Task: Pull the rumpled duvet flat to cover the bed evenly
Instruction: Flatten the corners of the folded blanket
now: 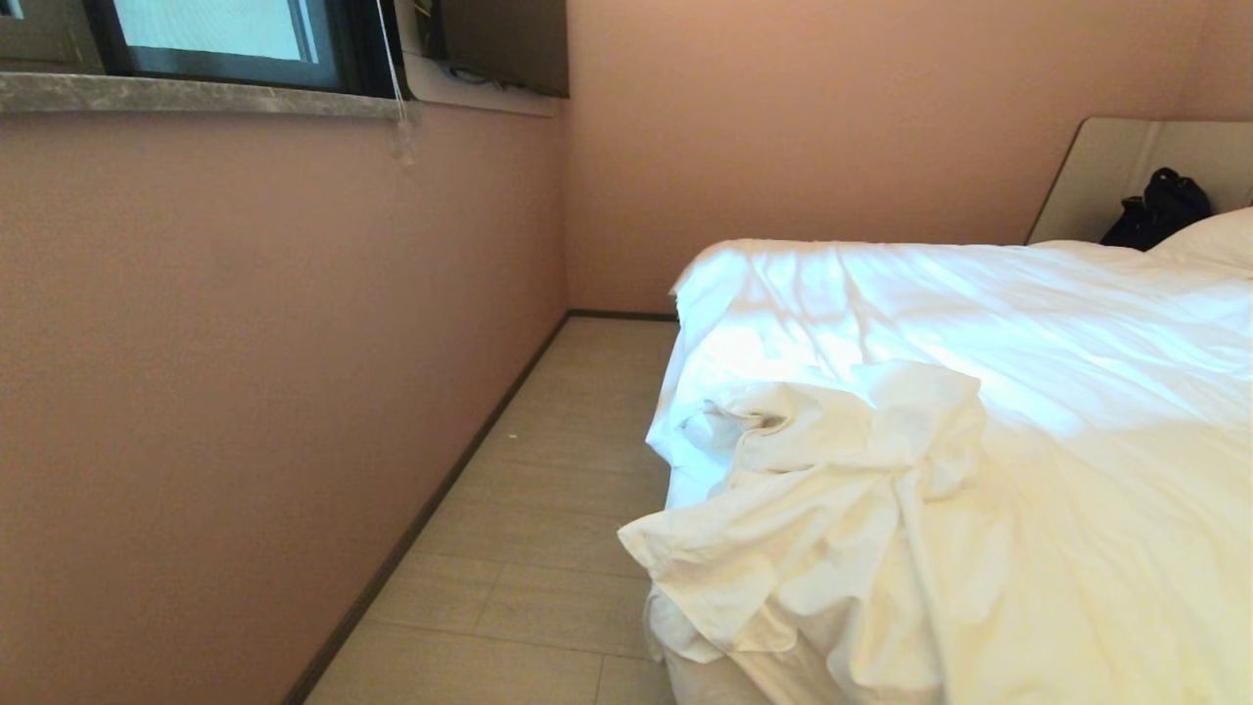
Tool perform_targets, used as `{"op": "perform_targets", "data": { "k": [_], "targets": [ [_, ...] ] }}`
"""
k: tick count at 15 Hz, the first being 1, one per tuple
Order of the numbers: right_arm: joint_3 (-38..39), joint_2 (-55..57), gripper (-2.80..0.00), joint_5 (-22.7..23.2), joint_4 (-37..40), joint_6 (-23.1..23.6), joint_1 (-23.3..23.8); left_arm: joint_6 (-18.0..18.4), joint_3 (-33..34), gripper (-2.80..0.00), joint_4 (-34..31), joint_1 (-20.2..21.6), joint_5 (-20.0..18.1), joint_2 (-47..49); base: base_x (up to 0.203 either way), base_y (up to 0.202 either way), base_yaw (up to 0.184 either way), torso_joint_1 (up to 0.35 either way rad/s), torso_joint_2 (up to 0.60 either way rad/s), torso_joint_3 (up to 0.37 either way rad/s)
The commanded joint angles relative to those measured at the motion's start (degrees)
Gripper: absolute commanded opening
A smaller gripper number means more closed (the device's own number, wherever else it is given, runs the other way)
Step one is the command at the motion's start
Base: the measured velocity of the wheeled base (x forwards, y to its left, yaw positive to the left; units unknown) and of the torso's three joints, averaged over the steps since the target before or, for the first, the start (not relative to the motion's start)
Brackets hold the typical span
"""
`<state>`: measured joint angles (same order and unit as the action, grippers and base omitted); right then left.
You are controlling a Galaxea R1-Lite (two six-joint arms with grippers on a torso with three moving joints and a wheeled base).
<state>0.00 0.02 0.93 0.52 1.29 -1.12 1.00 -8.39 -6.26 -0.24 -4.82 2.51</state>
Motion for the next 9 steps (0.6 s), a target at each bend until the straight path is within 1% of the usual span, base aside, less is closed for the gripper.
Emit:
{"op": "perform_targets", "data": {
  "k": [1, 2, 4, 7, 9],
  "targets": [
    [0.0, 0.0, -2.80, 0.0, 0.0, 0.0, 0.0, -1.0, -1.9, -2.80, -0.1, 0.0, -1.4, 5.4, 0.000, 0.000, 0.000, 0.000, 0.00, 0.000],
    [0.0, 0.0, -2.80, 0.0, 0.0, 0.0, 0.0, -3.2, -2.6, -2.80, 0.1, 0.0, -3.9, 8.3, 0.000, 0.000, 0.000, 0.000, 0.00, 0.000],
    [0.0, 0.0, -2.80, 0.0, 0.0, 0.0, 0.0, -8.3, -4.1, -2.80, 0.4, 0.0, -10.1, 13.0, 0.000, 0.000, 0.000, 0.000, 0.00, 0.000],
    [0.0, 0.0, -2.80, 0.0, 0.0, -0.1, 0.0, -13.0, -6.0, -2.80, 2.2, 0.0, -17.2, 22.5, 0.000, 0.000, 0.000, 0.000, 0.00, 0.000],
    [0.0, 0.0, -2.80, 0.0, 0.0, 0.0, 0.0, -14.5, -6.4, -2.80, 5.1, 0.0, -20.6, 28.5, 0.000, 0.000, 0.000, 0.000, 0.00, 0.000]
  ]
}}
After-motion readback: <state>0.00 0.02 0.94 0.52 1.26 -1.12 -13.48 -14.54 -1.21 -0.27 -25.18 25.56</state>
